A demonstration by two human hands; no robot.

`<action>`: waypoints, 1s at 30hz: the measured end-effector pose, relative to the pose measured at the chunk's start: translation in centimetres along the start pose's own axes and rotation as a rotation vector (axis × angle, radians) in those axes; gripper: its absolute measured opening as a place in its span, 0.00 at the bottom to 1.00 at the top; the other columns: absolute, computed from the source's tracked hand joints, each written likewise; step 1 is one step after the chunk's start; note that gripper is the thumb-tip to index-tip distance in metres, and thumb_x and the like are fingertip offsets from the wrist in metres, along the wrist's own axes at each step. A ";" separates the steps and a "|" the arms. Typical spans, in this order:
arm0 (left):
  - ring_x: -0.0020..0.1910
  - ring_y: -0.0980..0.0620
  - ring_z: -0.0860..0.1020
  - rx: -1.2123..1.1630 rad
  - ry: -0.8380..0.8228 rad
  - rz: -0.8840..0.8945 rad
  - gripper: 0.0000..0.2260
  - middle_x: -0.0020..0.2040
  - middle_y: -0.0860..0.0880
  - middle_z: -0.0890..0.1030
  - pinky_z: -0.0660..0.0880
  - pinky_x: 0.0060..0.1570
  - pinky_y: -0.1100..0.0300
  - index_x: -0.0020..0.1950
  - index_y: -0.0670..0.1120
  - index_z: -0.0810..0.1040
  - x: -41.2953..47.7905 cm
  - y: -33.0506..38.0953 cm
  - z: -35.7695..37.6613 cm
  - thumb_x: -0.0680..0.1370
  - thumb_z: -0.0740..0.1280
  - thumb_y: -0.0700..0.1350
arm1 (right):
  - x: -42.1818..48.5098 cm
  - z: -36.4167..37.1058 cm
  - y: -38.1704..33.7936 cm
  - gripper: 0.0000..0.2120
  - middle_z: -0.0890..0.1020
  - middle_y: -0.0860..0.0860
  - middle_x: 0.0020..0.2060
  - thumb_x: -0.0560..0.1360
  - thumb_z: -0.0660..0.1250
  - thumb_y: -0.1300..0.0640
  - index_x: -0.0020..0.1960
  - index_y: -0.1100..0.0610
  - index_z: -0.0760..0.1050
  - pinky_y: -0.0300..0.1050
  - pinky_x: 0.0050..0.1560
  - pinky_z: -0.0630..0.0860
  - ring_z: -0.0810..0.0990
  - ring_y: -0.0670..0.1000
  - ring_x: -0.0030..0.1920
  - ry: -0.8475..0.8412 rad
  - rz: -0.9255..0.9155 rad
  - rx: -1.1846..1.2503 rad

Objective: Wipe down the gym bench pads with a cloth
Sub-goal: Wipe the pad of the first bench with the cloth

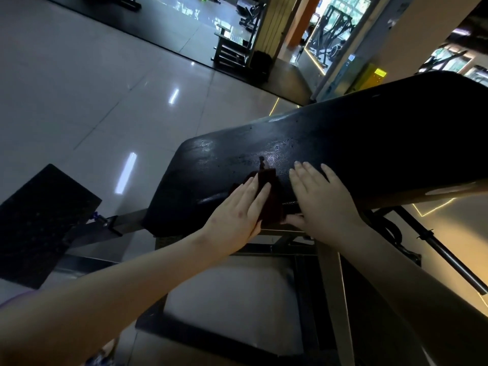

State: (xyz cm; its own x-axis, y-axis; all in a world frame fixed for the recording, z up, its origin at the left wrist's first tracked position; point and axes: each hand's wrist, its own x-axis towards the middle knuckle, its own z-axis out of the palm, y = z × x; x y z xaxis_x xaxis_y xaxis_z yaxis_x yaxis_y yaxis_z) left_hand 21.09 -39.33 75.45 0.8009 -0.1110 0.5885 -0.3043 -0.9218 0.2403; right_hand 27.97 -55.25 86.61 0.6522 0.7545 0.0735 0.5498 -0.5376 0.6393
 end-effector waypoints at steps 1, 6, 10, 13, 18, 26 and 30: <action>0.69 0.35 0.70 0.008 -0.009 0.002 0.25 0.69 0.31 0.69 0.66 0.69 0.45 0.72 0.34 0.64 -0.7 -0.7 -0.1 0.78 0.58 0.44 | 0.1 0.1 0.0 0.48 0.74 0.63 0.67 0.62 0.73 0.33 0.69 0.66 0.70 0.61 0.68 0.66 0.73 0.60 0.68 0.008 -0.002 0.017; 0.66 0.35 0.73 0.094 -0.085 -0.060 0.28 0.67 0.31 0.71 0.66 0.65 0.44 0.71 0.33 0.64 -4.7 -4.6 -0.9 0.74 0.65 0.43 | 0.0 0.2 0.2 0.48 0.75 0.65 0.64 0.60 0.73 0.33 0.65 0.69 0.72 0.63 0.65 0.69 0.75 0.62 0.65 0.039 -0.023 0.038; 0.63 0.36 0.75 0.128 -0.181 -0.181 0.31 0.65 0.31 0.73 0.68 0.62 0.43 0.70 0.33 0.65 -8.0 -7.9 -0.8 0.72 0.70 0.44 | -0.1 0.4 0.2 0.48 0.76 0.66 0.63 0.59 0.75 0.34 0.65 0.70 0.73 0.63 0.64 0.69 0.76 0.63 0.64 0.048 -0.014 0.043; 0.65 0.38 0.74 0.101 -0.219 -0.251 0.28 0.67 0.33 0.71 0.66 0.65 0.44 0.73 0.35 0.62 -9.9 -9.6 -0.8 0.79 0.53 0.52 | -0.1 0.4 0.2 0.48 0.75 0.66 0.64 0.59 0.75 0.34 0.64 0.70 0.73 0.63 0.64 0.69 0.76 0.63 0.64 0.048 -0.014 0.063; 0.77 0.46 0.48 -0.181 -0.065 -0.523 0.32 0.78 0.40 0.56 0.44 0.75 0.49 0.78 0.43 0.55 -9.0 -6.2 0.7 0.78 0.42 0.58 | 0.0 0.4 0.2 0.48 0.75 0.66 0.64 0.60 0.73 0.34 0.65 0.70 0.73 0.64 0.64 0.69 0.76 0.63 0.64 0.042 -0.018 0.078; 0.76 0.40 0.57 -0.318 0.074 -0.456 0.29 0.75 0.40 0.63 0.55 0.74 0.44 0.73 0.39 0.67 -1.6 0.0 0.1 0.79 0.47 0.54 | -0.1 0.4 -0.1 0.44 0.75 0.66 0.65 0.67 0.63 0.32 0.65 0.70 0.72 0.63 0.65 0.68 0.75 0.63 0.65 0.010 0.000 0.072; 0.74 0.37 0.62 -0.334 0.093 -0.281 0.25 0.73 0.38 0.67 0.57 0.73 0.44 0.71 0.37 0.70 1.4 2.5 0.3 0.80 0.51 0.50 | 0.1 0.2 -0.1 0.43 0.75 0.66 0.64 0.63 0.74 0.38 0.65 0.70 0.72 0.64 0.65 0.69 0.75 0.63 0.65 0.024 -0.002 0.075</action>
State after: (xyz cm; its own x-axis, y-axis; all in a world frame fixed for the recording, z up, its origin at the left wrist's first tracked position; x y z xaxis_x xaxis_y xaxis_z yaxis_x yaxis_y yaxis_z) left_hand 21.59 -41.93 76.67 0.8311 0.1742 0.5281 -0.2441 -0.7389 0.6280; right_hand 28.06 -55.23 86.41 0.6392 0.7636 0.0910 0.5890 -0.5623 0.5804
